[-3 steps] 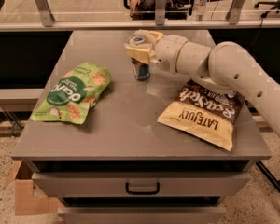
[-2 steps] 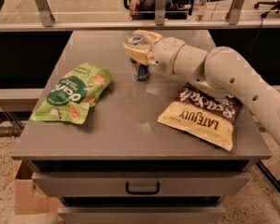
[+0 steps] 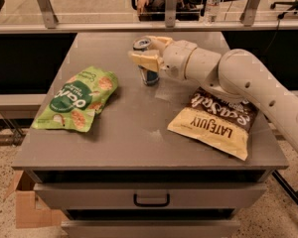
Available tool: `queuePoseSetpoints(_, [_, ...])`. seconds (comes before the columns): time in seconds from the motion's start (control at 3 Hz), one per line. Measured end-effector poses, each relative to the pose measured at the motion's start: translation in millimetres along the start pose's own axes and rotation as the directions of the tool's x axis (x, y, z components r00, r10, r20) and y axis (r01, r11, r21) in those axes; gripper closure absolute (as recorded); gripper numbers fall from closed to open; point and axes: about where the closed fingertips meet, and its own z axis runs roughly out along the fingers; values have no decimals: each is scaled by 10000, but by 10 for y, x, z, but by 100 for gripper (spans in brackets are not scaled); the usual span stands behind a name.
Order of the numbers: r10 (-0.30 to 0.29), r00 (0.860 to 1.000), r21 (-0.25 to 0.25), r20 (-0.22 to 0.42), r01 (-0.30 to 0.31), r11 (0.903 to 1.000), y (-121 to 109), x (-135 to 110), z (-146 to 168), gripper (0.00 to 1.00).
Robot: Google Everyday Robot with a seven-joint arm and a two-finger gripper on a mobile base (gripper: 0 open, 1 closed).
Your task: Place redbull can upright
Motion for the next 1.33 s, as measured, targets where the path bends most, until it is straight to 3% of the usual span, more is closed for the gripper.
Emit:
queuePoseSetpoints(0.33, [13, 9999, 1078, -126, 1, 9942, -209, -625, -45, 0])
queuePoseSetpoints(0.67, [-161, 9985, 1779, -515, 250, 9837, -427, -1122, -231, 0])
queuePoseSetpoints(1.0, [-239, 9961, 2140, -852, 417, 9759, -535, -1216, -315, 0])
queuePoseSetpoints(1.33, [-441, 9881, 2775, -1475, 841, 9570, -419, -1409, -321, 0])
